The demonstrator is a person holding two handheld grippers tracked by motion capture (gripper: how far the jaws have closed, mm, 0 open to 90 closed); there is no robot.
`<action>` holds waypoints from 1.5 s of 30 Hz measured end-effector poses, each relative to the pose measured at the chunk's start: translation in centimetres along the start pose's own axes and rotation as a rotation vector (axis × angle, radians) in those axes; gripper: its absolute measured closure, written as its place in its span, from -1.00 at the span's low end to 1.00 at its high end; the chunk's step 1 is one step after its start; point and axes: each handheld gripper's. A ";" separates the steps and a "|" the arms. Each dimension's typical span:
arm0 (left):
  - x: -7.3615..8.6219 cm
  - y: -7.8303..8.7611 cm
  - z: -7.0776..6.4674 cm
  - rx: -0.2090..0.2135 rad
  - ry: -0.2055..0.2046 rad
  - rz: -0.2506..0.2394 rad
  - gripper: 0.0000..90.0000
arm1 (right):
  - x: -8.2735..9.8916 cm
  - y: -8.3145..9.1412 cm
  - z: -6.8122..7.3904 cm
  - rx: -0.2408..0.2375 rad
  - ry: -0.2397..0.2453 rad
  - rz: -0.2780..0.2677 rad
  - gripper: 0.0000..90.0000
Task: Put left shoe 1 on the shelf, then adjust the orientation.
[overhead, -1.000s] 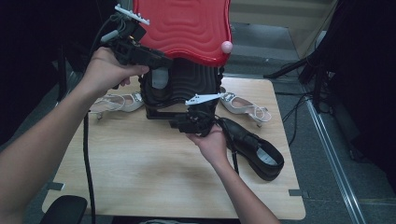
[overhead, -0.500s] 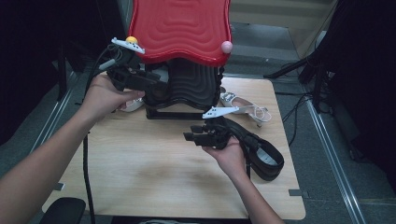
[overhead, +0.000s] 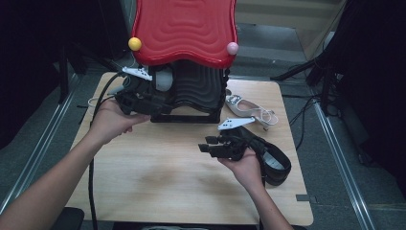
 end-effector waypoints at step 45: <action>10.0 -5.6 -2.3 0.057 0.013 0.097 0.09 | 5.1 6.5 -1.0 0.132 -0.071 0.031 0.23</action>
Point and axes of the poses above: each handheld gripper's, and its own axes: y roughly backward along the jaws, x roughly out of its underside, z roughly to its left, and after that the axes turned 15 degrees about -x, right-handed
